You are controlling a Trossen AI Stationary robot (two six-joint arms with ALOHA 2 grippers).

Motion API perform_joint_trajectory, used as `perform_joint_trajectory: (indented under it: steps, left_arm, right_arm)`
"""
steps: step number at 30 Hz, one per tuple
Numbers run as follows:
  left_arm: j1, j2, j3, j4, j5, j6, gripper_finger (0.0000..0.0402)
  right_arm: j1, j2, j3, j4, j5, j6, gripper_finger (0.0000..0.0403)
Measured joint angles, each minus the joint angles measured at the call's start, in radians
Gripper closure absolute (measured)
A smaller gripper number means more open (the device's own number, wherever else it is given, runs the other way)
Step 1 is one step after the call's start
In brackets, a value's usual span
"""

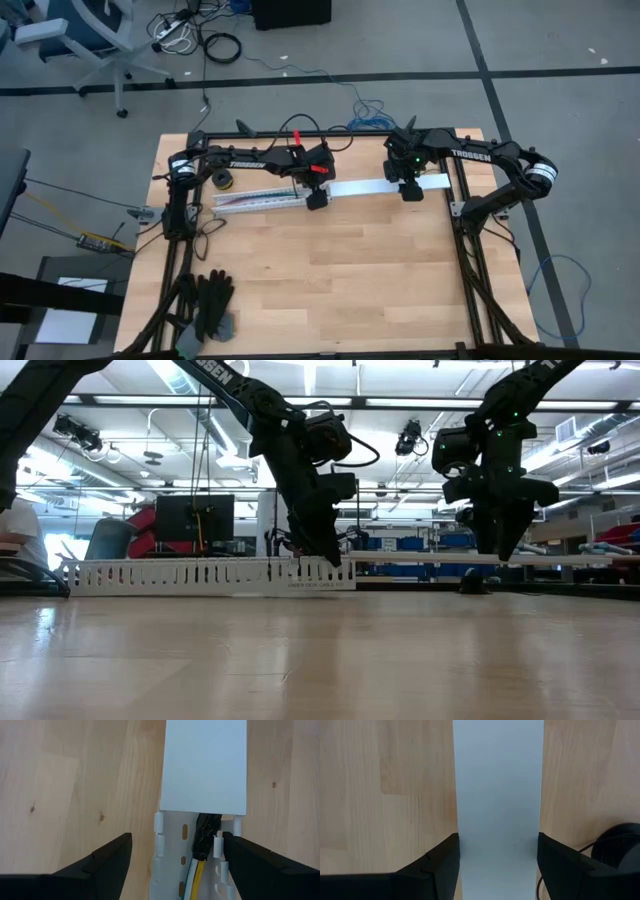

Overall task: Ziptie cables
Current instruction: Close the white cable duct

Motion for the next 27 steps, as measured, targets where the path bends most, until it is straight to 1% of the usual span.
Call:
perform_joint_trajectory:
  steps: [14, 20, 27]
  left_arm:
    - [-0.002, -0.001, -0.008, -0.002, -0.003, -0.011, 0.0117]
    - [-0.003, -0.002, -0.008, -0.001, 0.001, -0.018, 0.0117]
    - [-0.004, -0.003, -0.007, 0.028, 0.007, -0.025, 0.0117]
  right_arm:
    - [0.001, 0.000, 0.000, 0.005, -0.008, 0.027, 0.0178]
    - [0.000, 0.000, 0.000, 0.031, -0.007, 0.061, 0.0160]
    - [0.004, -0.001, 0.002, 0.047, -0.067, 0.083, 0.0141]
